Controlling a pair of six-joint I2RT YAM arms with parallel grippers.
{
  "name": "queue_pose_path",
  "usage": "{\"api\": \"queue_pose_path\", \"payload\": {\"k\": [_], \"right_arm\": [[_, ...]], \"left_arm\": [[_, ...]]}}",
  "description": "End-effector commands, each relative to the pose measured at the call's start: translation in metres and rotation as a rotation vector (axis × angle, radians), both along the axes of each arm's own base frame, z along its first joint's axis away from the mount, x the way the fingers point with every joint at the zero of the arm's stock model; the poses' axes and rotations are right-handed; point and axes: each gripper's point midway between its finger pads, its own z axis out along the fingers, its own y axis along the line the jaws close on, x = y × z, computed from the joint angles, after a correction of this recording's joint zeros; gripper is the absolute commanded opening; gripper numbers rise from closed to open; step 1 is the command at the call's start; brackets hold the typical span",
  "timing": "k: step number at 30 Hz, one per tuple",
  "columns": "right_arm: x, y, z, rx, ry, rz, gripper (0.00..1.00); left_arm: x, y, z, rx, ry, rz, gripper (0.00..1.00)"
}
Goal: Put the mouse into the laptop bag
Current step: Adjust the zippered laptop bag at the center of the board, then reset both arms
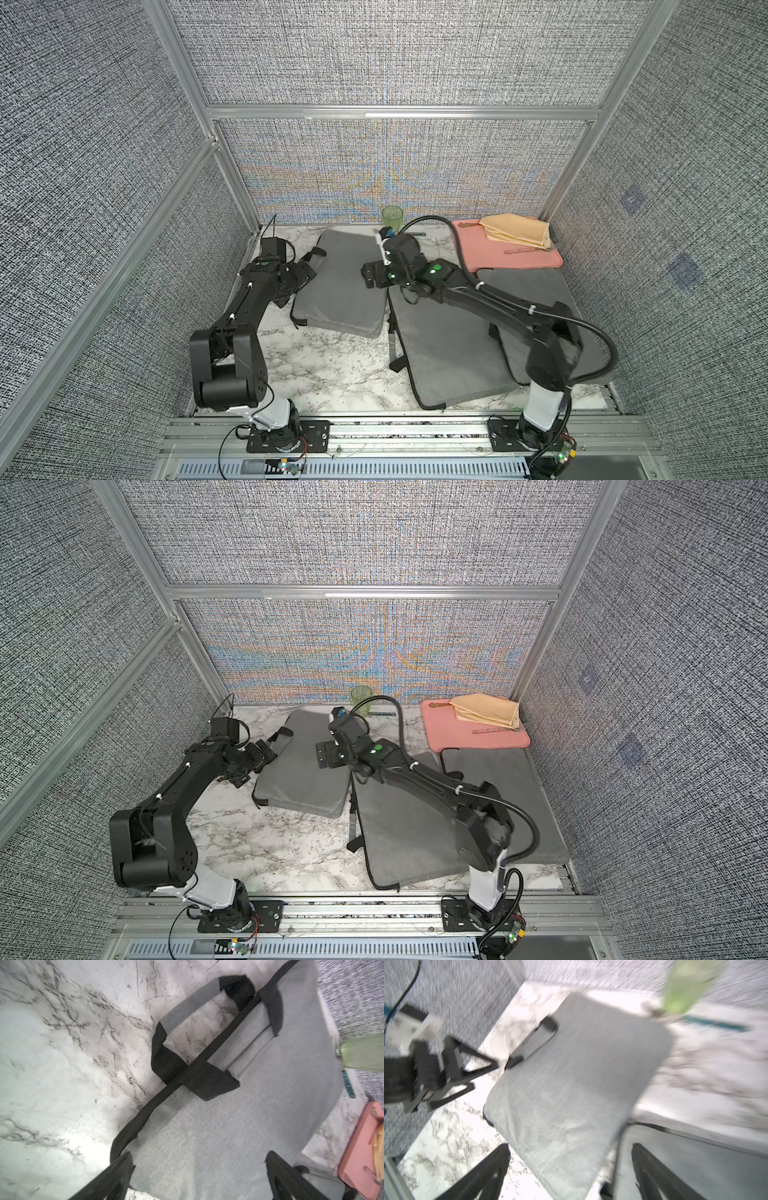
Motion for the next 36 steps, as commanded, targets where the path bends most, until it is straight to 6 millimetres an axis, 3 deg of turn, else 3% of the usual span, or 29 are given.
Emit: {"api": "queue_pose_path", "payload": {"k": [1,3,6,9,11,14,17,19,22,23,24,28,30,31,33,36], "right_arm": [[-0.001,-0.055,0.041,0.07,-0.088,-0.126,0.96],[-0.008,-0.099,0.061,0.116,-0.14,-0.212,0.97],[-0.02,-0.166,0.09,0.115,-0.272,-0.37,0.99],[-0.037,-0.199,0.096,-0.012,-0.489,-0.349,0.99],[-0.047,-0.234,0.082,-0.11,-0.584,-0.444,0.99],[-0.054,-0.272,0.037,-0.212,-0.616,-0.456,0.99],[-0.052,-0.314,-0.033,-0.292,-0.501,-0.501,0.99],[-0.052,-0.349,-0.082,-0.298,-0.367,-0.631,0.99],[-0.048,-0.375,-0.128,-0.371,-0.303,-0.702,0.99],[-0.045,-0.384,-0.127,-0.412,-0.337,-0.749,0.99],[-0.039,-0.38,-0.127,-0.434,-0.335,-0.727,0.99],[-0.015,-0.371,-0.124,-0.322,-0.436,-0.649,0.99],[0.0,-0.372,-0.152,-0.163,-0.358,-0.576,0.99],[0.01,-0.368,-0.154,-0.121,-0.408,-0.536,0.99],[0.008,-0.363,-0.162,-0.176,-0.287,-0.488,0.99],[0.017,-0.365,-0.161,-0.227,-0.328,-0.538,0.99]], "left_arm": [[-0.017,0.003,0.025,0.022,-0.041,0.009,1.0],[-0.027,0.012,0.048,0.069,-0.11,0.038,1.0],[-0.04,0.042,0.076,0.234,-0.239,0.122,1.0],[-0.059,0.07,0.075,0.307,-0.336,0.31,0.99],[-0.06,0.079,0.062,0.372,-0.441,0.329,1.0],[-0.064,0.086,0.032,0.467,-0.534,0.314,0.99],[-0.073,0.104,0.005,0.596,-0.511,0.352,0.99],[-0.072,0.105,0.007,0.593,-0.518,0.364,0.99],[-0.061,0.098,0.01,0.689,-0.582,0.278,0.99],[-0.06,0.102,0.003,0.746,-0.562,0.265,0.99],[-0.056,0.105,-0.007,0.747,-0.517,0.277,0.99],[-0.011,0.091,-0.028,0.781,-0.46,0.111,0.99],[-0.006,0.088,-0.028,0.751,-0.401,0.087,0.99],[-0.002,0.081,-0.027,0.748,-0.443,0.05,0.99],[-0.005,0.068,-0.023,0.733,-0.526,-0.012,0.99],[-0.01,0.048,-0.019,0.718,-0.663,-0.106,0.99]]}}
